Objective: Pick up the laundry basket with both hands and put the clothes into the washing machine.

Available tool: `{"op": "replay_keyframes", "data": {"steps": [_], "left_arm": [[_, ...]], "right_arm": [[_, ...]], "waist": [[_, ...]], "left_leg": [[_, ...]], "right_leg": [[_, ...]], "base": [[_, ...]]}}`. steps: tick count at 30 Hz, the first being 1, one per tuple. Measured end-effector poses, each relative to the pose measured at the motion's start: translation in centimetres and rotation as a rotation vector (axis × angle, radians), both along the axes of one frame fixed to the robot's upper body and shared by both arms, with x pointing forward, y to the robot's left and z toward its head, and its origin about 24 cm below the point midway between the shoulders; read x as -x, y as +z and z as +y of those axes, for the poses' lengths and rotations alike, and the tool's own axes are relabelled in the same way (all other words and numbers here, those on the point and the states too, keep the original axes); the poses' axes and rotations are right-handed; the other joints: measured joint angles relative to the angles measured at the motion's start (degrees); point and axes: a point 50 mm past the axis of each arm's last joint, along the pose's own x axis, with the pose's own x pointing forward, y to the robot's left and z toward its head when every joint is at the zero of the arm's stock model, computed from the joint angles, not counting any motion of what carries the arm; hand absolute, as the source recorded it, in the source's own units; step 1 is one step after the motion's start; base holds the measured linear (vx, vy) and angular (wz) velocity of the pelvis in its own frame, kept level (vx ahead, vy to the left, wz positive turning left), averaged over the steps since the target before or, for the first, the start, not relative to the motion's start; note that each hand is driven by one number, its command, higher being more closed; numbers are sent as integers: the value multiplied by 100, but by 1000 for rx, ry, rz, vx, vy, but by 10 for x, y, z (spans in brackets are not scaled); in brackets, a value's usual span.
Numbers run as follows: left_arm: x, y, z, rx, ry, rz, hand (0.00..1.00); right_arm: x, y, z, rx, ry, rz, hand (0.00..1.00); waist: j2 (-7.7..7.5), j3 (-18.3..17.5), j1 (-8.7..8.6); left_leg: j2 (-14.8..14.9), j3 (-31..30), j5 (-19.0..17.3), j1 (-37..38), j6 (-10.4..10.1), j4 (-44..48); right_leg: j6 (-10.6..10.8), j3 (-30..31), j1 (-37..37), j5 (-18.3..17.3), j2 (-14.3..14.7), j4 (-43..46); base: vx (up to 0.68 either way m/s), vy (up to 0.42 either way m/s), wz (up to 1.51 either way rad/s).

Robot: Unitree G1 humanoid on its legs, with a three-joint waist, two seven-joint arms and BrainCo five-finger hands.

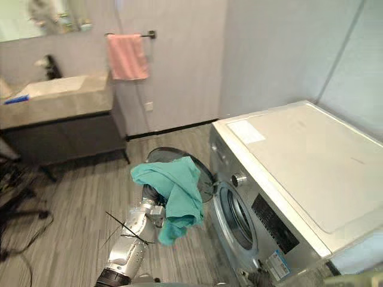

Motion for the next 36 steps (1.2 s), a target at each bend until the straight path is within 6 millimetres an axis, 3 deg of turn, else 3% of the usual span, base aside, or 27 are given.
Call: {"op": "replay_keyframes", "data": {"steps": [1, 3, 4, 5, 6, 7, 8, 9, 10, 11, 12, 14, 15, 17, 18, 20, 23, 24, 25, 26, 27, 29, 30, 32, 34, 36], "left_arm": [[0, 0, 0, -1, 1, 1, 100], [2, -5, 7, -10, 22, 17, 100], [4, -9, 10, -14, 34, 35, 100], [7, -18, 10, -17, 39, 72, 100], [10, -23, 7, -20, 31, 96, 100], [15, -34, 8, -44, 24, 145, 100], [16, -38, 11, -64, 27, 160, 100], [18, -41, 15, -75, 39, 170, 100], [23, -46, 25, -89, 70, 191, 100], [25, -49, 33, -114, 77, 201, 100], [25, -51, 36, -127, 76, 206, 100], [29, -62, 45, -132, 111, 259, 100], [33, -72, 56, -139, 148, 306, 100], [41, -87, 70, -130, 209, 385, 100], [43, -91, 72, -126, 216, 405, 100], [51, -106, 76, -105, 234, 488, 100], [58, -117, 71, -14, 282, 563, 100], [59, -118, 74, 31, 316, 573, 100], [60, -119, 76, 65, 348, 581, 100], [60, -120, 77, 71, 361, 587, 100], [60, -120, 78, 87, 374, 593, 100], [58, -122, 79, 103, 401, 609, 100], [57, -121, 80, 113, 411, 608, 100], [48, -117, 84, 134, 449, 590, 100], [31, -106, 95, 135, 502, 540, 100], [27, -105, 98, 158, 541, 532, 100]], "right_arm": [[-6, 0, 5, -9, 18, -8, 0], [-10, -3, 17, -41, 45, 4, 0], [-11, -4, 16, -43, 47, 9, 0], [-14, -3, 13, -33, 49, 5, 0], [-14, -3, 10, -22, 52, 3, 0], [-9, -3, 7, -14, 54, 9, 0], [-9, -4, 13, -29, 60, 11, 0], [-10, -4, 16, -32, 66, 10, 0], [-10, -5, 21, -50, 82, 11, 0], [-8, -6, 24, -64, 91, 13, 0], [-8, -6, 26, -70, 91, 16, 0], [-5, -8, 19, -59, 109, 36, 0], [-6, -8, 16, -52, 124, 45, 0], [-6, -9, 12, -44, 133, 53, 0], [-7, -8, 12, -42, 137, 48, 0], [-13, -7, 11, -35, 148, 33, 0], [-20, -4, 5, -8, 155, 17, 0], [-23, -3, 4, 0, 160, 14, 0], [-26, -2, 5, 13, 174, 11, 0], [-28, -1, 5, 24, 186, 8, 0], [-30, -1, 6, 36, 204, 8, 0], [-35, 1, 4, 70, 227, 9, 0], [-36, 1, 5, 73, 225, 6, 0], [-45, 4, 9, 85, 249, -19, 0], [-57, 10, 16, 112, 310, -71, 0], [-67, 18, 15, 124, 317, -129, 0]], "waist": [[0, 0, 9], [16, -16, 45], [56, -61, 139], [157, -126, 190], [228, -163, 127], [347, -248, 15], [165, -229, 0], [92, -235, 62], [-59, -273, 175], [-135, -281, 229], [-137, -281, 254], [-50, -265, 201], [-16, -282, 264], [51, -282, 206], [67, -280, 171], [104, -264, 52], [268, -133, -9], [301, -45, 0], [300, 93, 13], [277, 181, 16], [330, 265, 52], [268, 420, 108], [214, 465, 106], [47, 703, 100], [-189, 972, 108], [-113, 1122, 68]], "left_leg": [[-5, -227, -1, -9, -2, -489], [-270, -1500, -15, 44, -82, -1853], [-404, -2417, -36, 177, -160, -2593], [-416, -2935, 129, 261, -418, -3018], [-401, -2986, 266, 300, -609, -3187], [-358, -2649, -15, 525, -1255, -3321], [-445, -2270, -257, 645, -1153, -3312], [-516, -1958, -308, 726, -1057, -3297], [-558, -1346, -373, 900, -936, -3340], [-563, -793, -410, 1141, -869, -3450], [-561, -533, -415, 1258, -852, -3547], [-546, 219, -315, 1587, -777, -3958], [-521, 661, -201, 1806, -828, -4254], [-455, 1240, -13, 1940, -936, -4657], [-439, 1340, 43, 2000, -971, -4719], [-321, 1454, 124, 2015, -1034, -4737], [242, 1380, 143, 1869, -1063, -3883], [557, 1222, 240, 1635, -866, -3066], [875, 961, 518, 1310, -368, -2120], [1041, 788, 704, 1131, -78, -1622], [1189, 475, 660, 836, -41, -890], [982, -137, 180, -28, -498, 59], [921, -140, 114, -137, -570, 16], [821, -108, 44, -448, -632, -483], [520, -110, 129, -551, -724, -2385], [414, -223, 448, -517, -892, -2972]], "right_leg": [[68, 219, -24, 41, -14, -59], [246, 888, -188, 148, 0, -187], [420, 1296, -430, 156, 36, -189], [671, 1616, -623, 108, 89, -165], [778, 1735, -674, 94, 107, -158], [1078, 2085, -781, 39, 71, -90], [1177, 2305, -865, 42, -81, -42], [1117, 2299, -979, 81, -236, -31], [984, 1840, -1139, 186, -541, 80], [878, 816, -1255, 231, -881, 159], [778, 227, -1300, 269, -1041, 180], [360, -1380, -1332, 282, -1673, 167], [306, -2006, -1391, 367, -1740, 153], [331, -2855, -1343, 557, -1711, -29], [388, -2962, -1359, 674, -1687, -126], [507, -2854, -1465, 1328, -1430, -306], [369, -2774, -1400, 1044, -1024, -246], [320, -2670, -1320, 875, -856, -200], [260, -2560, -1162, 724, -689, -202], [216, -2479, -1078, 659, -617, -233], [106, -2386, -975, 544, -460, -254], [29, -2149, -916, 424, -321, -254], [21, -2078, -920, 407, -306, -261], [33, -1914, -901, 373, -272, -271], [156, -1579, -1215, 318, -314, -15], [308, -1317, -1574, 67, -306, 606]], "base": [[239, 337, -133], [138, 369, -144], [100, 450, -185], [92, 487, -170], [96, 573, -147], [61, 561, -125], [29, 535, -148], [-32, 421, -188], [-93, 367, -228], [-79, 342, -229], [-106, 291, -180], [-92, 236, -188], [-31, 151, -199], [73, 43, -156], [140, -10, -108], [206, -118, -62], [188, -207, -47], [238, -344, -60], [178, -299, -59], [165, -251, -63], [177, -192, -67], [202, -156, -72], [184, -102, -58], [180, -56, -48], [141, 44, -68], [155, 187, -72]]}}
